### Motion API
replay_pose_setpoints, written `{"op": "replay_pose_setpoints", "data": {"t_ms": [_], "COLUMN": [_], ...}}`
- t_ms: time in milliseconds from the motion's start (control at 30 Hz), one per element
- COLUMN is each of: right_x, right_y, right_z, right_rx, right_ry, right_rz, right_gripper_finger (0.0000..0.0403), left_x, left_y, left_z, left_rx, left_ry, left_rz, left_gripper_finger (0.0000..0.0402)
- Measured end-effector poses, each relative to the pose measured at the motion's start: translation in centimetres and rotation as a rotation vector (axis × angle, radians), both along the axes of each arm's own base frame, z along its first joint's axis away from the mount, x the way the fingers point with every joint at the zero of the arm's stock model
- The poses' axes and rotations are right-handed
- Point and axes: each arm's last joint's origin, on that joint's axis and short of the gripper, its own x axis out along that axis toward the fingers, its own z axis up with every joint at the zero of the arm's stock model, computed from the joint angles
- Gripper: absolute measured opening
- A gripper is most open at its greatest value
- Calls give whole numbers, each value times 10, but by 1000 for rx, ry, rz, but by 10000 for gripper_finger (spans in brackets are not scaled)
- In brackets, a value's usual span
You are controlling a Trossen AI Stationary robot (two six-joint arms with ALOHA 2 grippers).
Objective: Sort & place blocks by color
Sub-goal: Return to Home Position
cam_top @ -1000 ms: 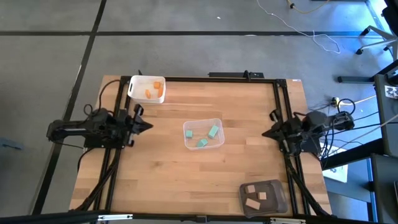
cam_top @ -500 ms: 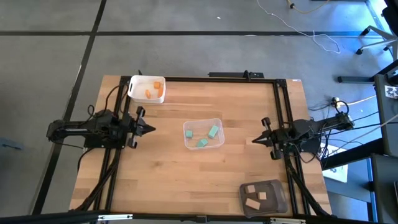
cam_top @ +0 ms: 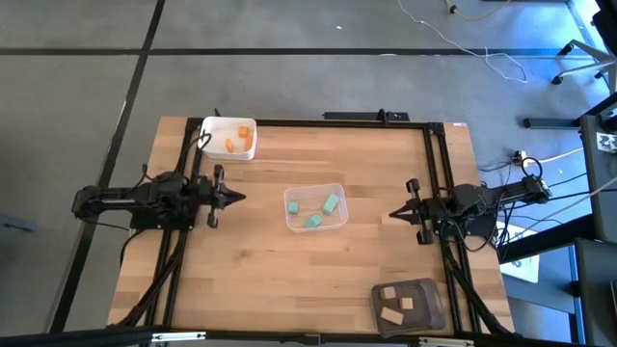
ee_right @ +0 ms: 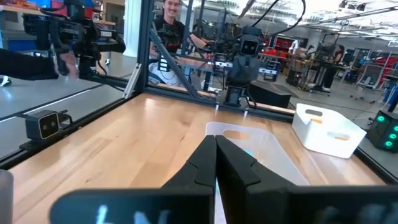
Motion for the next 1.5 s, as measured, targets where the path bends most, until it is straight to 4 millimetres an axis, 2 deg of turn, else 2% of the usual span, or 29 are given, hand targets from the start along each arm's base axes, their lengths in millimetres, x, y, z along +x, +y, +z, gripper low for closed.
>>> {"op": "replay_pose_setpoints", "data": {"t_ms": [167,333,433,1500], "right_x": [0,0,0,0], "right_y": [0,0,0,0], "right_z": [0,0,0,0], "right_rx": [14,224,280,283], "right_ry": [4,42,52,53], "right_rz": [6,11,13,13], "right_gripper_finger": [9,9,9,10], "left_x": [0,0,0,0], "left_y": [3,4,4,4], "left_z": [-1,0,0,0], "left_rx": [26,25,25,25], "left_ry": [6,5,5,5], "left_rz": [116,136,135,135], "left_gripper_finger": [0,0,0,0]}}
